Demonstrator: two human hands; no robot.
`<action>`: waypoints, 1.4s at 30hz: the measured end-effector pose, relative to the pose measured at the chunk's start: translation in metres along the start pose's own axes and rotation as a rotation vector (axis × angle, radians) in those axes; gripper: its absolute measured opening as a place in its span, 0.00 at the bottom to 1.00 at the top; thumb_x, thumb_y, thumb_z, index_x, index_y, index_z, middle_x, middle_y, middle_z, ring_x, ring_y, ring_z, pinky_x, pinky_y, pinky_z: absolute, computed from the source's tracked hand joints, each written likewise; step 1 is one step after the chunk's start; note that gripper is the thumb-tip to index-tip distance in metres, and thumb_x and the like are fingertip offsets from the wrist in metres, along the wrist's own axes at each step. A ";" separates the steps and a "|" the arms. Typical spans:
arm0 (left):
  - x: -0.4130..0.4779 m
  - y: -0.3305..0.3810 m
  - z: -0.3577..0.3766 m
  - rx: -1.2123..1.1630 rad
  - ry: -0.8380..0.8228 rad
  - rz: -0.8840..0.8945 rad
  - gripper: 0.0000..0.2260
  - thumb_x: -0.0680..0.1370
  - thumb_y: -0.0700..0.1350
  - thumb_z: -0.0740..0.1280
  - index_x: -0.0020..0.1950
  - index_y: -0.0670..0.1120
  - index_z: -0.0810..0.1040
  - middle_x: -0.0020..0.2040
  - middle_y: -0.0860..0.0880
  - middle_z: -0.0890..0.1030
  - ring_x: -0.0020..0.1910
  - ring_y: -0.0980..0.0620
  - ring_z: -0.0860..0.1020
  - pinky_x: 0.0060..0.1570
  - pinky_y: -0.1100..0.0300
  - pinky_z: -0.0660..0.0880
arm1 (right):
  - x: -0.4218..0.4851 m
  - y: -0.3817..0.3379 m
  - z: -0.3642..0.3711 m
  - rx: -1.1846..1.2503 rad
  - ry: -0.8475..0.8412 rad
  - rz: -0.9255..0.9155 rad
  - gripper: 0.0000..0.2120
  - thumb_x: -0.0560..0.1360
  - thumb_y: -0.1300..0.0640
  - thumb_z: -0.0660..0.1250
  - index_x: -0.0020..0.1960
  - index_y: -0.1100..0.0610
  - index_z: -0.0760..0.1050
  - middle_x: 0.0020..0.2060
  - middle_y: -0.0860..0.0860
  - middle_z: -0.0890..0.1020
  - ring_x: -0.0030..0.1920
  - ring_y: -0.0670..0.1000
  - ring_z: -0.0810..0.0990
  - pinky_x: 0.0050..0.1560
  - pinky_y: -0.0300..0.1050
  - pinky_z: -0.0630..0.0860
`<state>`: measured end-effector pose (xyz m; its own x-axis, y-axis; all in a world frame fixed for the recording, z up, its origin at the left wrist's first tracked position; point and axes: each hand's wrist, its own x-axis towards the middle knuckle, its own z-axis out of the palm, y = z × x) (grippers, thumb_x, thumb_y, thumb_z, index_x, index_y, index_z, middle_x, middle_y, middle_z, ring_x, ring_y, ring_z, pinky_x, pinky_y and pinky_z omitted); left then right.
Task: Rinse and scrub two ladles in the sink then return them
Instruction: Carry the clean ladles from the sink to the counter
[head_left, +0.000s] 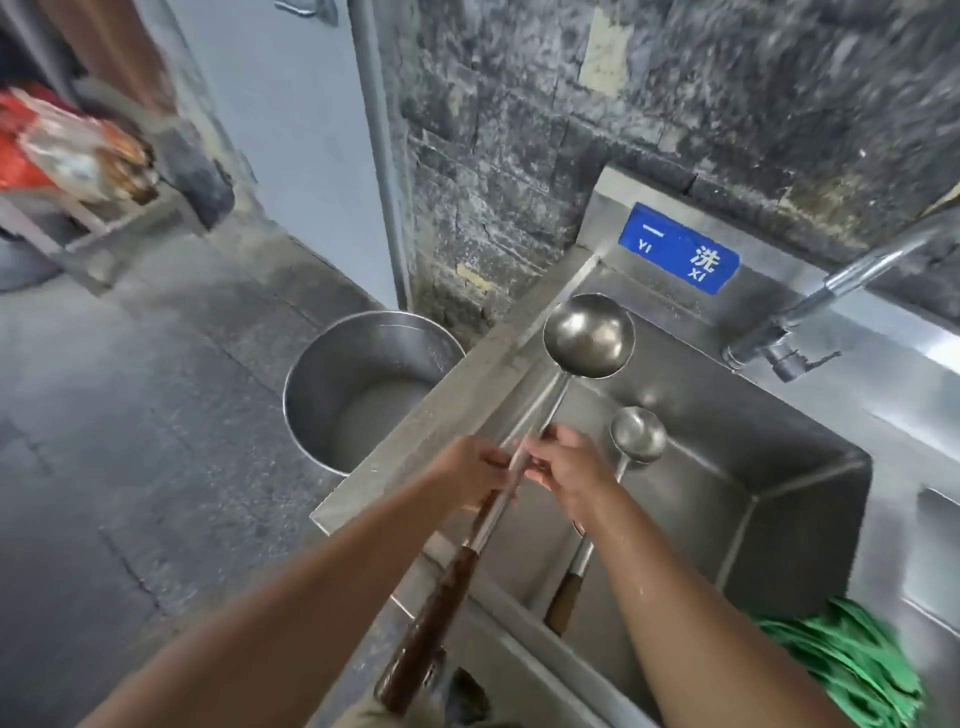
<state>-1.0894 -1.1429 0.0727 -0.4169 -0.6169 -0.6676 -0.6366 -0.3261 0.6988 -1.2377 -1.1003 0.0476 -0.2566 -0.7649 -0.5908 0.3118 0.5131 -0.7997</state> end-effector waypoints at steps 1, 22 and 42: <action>-0.019 -0.011 -0.004 -0.047 0.051 -0.003 0.08 0.77 0.37 0.69 0.51 0.46 0.85 0.45 0.46 0.87 0.41 0.51 0.85 0.42 0.59 0.83 | -0.010 0.001 0.014 -0.036 -0.064 -0.020 0.03 0.77 0.71 0.64 0.48 0.64 0.74 0.39 0.58 0.81 0.36 0.52 0.80 0.34 0.42 0.80; -0.493 -0.348 -0.046 -1.044 0.939 0.182 0.08 0.79 0.34 0.66 0.57 0.38 0.77 0.40 0.47 0.79 0.36 0.51 0.80 0.41 0.53 0.80 | -0.344 0.188 0.455 -0.810 -1.239 -0.121 0.06 0.70 0.67 0.72 0.46 0.68 0.81 0.37 0.59 0.81 0.40 0.57 0.79 0.41 0.48 0.78; -0.842 -0.681 0.083 -1.553 1.752 -0.146 0.14 0.77 0.36 0.70 0.62 0.40 0.75 0.59 0.34 0.78 0.55 0.37 0.82 0.54 0.40 0.81 | -0.771 0.577 0.658 -1.211 -1.968 0.162 0.08 0.75 0.67 0.71 0.54 0.65 0.80 0.47 0.60 0.84 0.46 0.56 0.85 0.52 0.52 0.83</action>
<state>-0.3589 -0.3415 0.1377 0.8454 -0.0715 -0.5294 0.5315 0.0146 0.8469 -0.2582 -0.4703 0.1118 0.8195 0.3579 -0.4475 -0.4546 -0.0694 -0.8880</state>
